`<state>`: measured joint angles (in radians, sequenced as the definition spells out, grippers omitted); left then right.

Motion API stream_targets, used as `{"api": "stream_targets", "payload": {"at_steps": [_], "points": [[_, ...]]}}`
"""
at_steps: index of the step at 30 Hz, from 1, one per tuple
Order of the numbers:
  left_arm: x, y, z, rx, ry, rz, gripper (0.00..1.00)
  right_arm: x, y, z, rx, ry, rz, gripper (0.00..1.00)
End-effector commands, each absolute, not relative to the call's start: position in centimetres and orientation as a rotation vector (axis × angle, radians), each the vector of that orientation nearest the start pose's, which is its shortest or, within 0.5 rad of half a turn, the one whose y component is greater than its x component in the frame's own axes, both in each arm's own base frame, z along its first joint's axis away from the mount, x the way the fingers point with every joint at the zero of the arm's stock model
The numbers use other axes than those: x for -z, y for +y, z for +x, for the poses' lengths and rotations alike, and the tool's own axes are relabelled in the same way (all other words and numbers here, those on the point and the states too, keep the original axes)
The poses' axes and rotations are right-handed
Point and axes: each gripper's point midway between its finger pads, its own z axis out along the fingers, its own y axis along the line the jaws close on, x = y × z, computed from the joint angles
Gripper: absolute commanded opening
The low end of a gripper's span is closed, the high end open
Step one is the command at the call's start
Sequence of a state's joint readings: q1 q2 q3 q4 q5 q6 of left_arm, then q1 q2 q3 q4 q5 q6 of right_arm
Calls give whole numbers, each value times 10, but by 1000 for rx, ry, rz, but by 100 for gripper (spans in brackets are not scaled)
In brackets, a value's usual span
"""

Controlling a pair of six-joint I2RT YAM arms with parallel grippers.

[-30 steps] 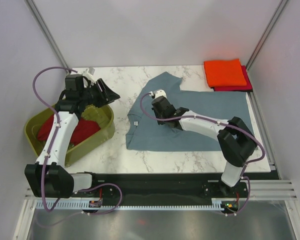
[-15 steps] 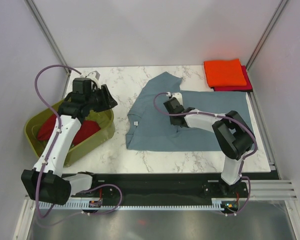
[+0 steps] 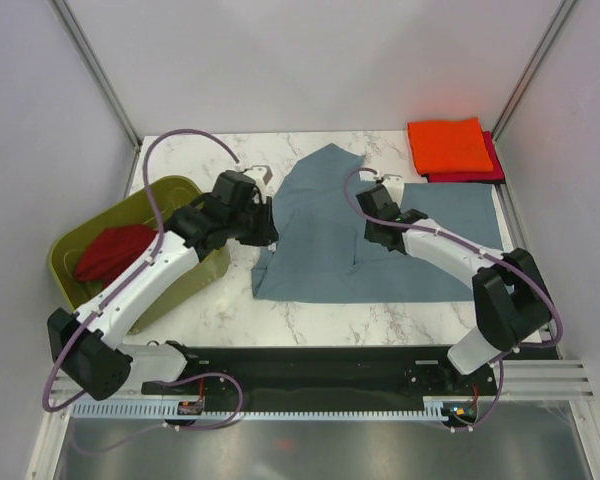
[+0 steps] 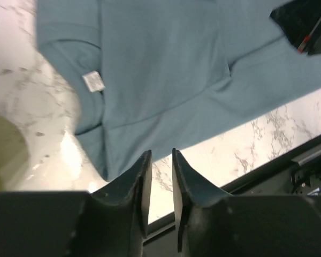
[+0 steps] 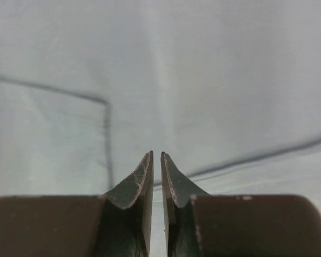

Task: Fold and stack the t-shirts
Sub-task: Fold the tshirt

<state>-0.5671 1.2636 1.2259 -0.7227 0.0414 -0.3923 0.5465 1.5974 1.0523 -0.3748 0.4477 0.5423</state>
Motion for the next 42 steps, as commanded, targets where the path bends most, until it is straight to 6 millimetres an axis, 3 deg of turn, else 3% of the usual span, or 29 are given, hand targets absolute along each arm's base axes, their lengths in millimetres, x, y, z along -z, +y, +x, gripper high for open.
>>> {"api": "stream_targets", "payload": {"at_steps": [1, 2, 5, 6, 8, 9, 11, 15, 18, 22, 24, 25, 28, 32, 35, 38, 42], "points": [[-193, -236, 262, 540, 2438, 278, 24, -95, 110, 344, 114, 2368, 329, 18], [-183, -243, 261, 526, 2461, 286, 12, -90, 103, 339, 111, 2390, 353, 18], [-160, -253, 259, 465, 2508, 276, 2, -92, 66, 336, 150, 2388, 489, 18], [-142, -254, 259, 430, 2548, 281, 2, -93, 44, 336, 184, 2380, 571, 18], [-124, -252, 260, 381, 2583, 275, 2, -99, 24, 339, 208, 2376, 646, 15], [-110, -250, 258, 350, 2617, 280, 2, -95, 5, 332, 256, 2405, 709, 13], [-97, -245, 257, 305, 2644, 268, 2, -92, -13, 322, 318, 2419, 770, 9], [-62, -227, 256, 157, 2692, 227, 2, -81, -67, 291, 397, 2318, 1131, 0], [-31, -221, 252, 73, 2760, 231, 2, -79, -91, 279, 509, 2245, 1259, 0], [-14, -213, 250, 3, 2793, 211, 2, -61, -122, 242, 688, 2212, 1368, 0], [-9, -207, 248, -33, 2796, 198, 2, -53, -136, 238, 691, 2165, 1405, 0], [-8, -202, 248, -58, 2791, 178, 2, -40, -136, 225, 704, 2179, 1420, 0], [-1, -195, 242, -86, 2807, 157, 2, -26, -143, 219, 662, 2150, 1466, 0], [10, -182, 234, -150, 2827, 140, 2, -5, -157, 188, 717, 2221, 1578, 0], [10, -171, 230, -180, 2806, 81, 2, -12, -165, 171, 738, 2142, 1734, 0], [2, -174, 230, -128, 2794, 73, 2, -21, -172, 160, 765, 2030, 1808, 0], [-16, -188, 231, -6, 2779, 71, 2, -42, -164, 184, 560, 2004, 1762, 0]]}}
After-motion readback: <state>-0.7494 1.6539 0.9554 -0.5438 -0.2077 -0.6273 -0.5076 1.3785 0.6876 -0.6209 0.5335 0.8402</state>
